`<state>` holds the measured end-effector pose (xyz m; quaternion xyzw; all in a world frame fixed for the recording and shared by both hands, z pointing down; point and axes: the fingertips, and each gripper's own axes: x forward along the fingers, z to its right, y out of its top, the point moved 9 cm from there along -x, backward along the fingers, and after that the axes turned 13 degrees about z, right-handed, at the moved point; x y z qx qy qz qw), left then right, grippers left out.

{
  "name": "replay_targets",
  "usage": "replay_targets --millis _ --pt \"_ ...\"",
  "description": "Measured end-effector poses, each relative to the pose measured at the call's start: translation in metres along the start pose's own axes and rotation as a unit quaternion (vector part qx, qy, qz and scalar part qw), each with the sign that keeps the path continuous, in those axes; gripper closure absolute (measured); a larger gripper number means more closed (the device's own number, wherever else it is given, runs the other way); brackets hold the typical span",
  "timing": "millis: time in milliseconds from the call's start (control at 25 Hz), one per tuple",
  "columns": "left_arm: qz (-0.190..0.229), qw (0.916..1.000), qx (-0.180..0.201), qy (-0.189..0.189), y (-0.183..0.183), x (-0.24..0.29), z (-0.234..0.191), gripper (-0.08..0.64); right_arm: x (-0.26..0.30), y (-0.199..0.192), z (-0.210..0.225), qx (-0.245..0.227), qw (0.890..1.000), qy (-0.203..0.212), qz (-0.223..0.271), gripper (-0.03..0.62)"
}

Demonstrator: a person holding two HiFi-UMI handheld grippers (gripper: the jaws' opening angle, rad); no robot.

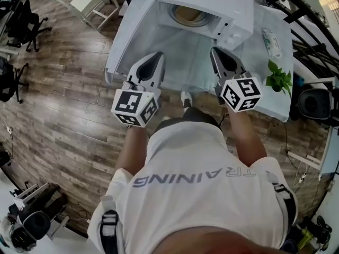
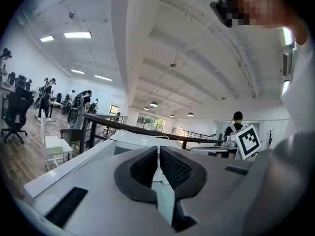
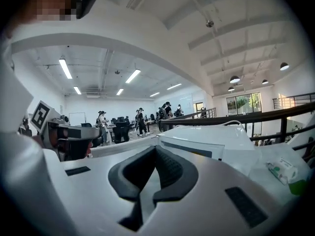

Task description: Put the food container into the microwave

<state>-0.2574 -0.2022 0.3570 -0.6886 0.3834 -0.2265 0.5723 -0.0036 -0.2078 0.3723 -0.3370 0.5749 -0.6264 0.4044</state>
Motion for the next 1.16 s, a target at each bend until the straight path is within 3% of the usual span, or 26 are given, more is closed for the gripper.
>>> replay_targets --millis 320,1160 --pt "-0.007 0.9999 0.003 -0.013 -0.002 -0.003 0.008 0.517 -0.016 0.010 -0.012 -0.034 0.999 -0.004 0.010 0.569" --pt "-0.009 0.9994 -0.031 -0.011 -0.013 -0.004 0.017 0.517 -0.023 0.001 -0.007 -0.025 1.000 0.006 0.004 0.569"
